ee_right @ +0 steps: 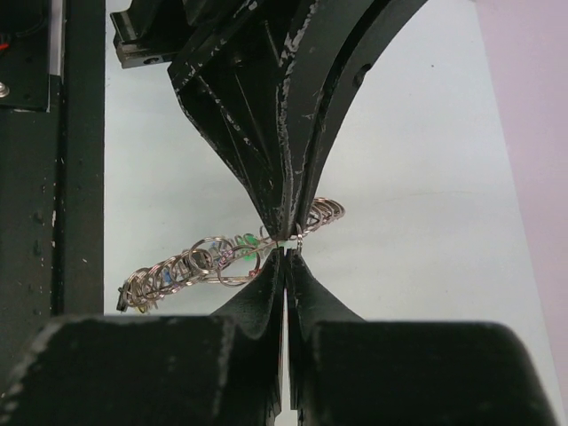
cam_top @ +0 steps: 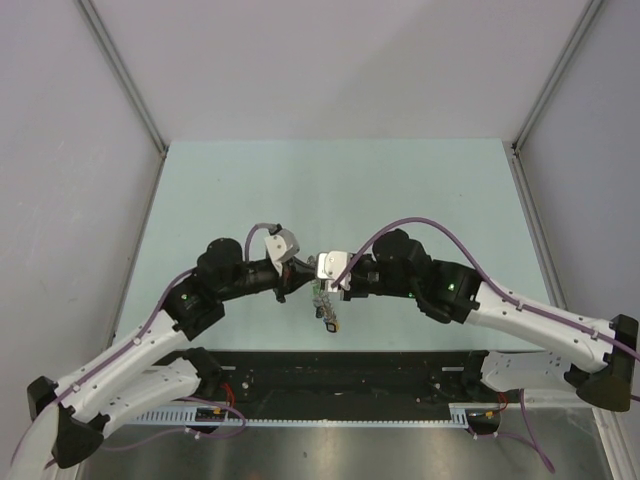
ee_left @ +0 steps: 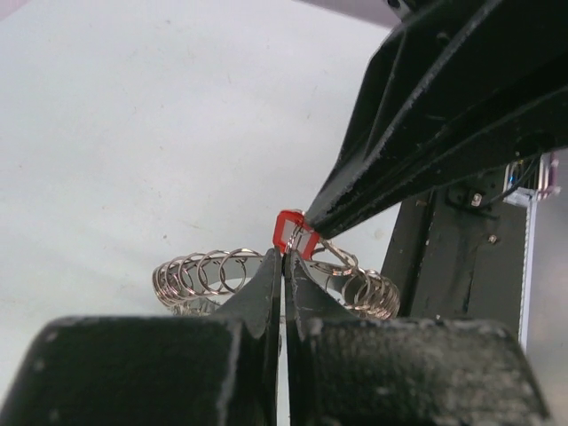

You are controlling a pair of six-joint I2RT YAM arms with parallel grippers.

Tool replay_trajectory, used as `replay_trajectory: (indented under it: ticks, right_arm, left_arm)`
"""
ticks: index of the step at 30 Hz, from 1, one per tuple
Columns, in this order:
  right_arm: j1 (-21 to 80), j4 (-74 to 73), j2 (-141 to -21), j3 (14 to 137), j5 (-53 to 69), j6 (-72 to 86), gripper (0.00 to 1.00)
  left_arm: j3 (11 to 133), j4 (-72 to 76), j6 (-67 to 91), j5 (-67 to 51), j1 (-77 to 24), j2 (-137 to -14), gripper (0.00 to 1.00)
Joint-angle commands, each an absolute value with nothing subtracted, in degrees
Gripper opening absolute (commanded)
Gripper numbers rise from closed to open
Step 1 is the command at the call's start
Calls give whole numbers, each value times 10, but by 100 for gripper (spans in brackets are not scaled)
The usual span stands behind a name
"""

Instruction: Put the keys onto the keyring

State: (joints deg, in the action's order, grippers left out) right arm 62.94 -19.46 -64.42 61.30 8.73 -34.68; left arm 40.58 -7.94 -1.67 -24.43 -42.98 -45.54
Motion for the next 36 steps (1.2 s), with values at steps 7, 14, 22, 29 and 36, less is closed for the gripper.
replay_trajectory:
  ticks: [7,14,22,29,36]
  right_arm:
    - [674,-124,-591,557,13,-311,0]
    - [691,-48,-561,504,-17,-301,0]
    - [710,-25,-562,487,-33,-287,0]
    - [719,-25,-559,485,-38,-272,0]
    - [720,-14,-585,485,-40,-243,0]
  left_arm:
    - [333,157,141,-173,-430,-399,0]
    - [267,272,208,-63,-468,-376,0]
    - [217,397,237,29,-491,-366,0]
    - [200,478,257,75,-492,-376,0]
    - [206,550,282,77,-495,-414,0]
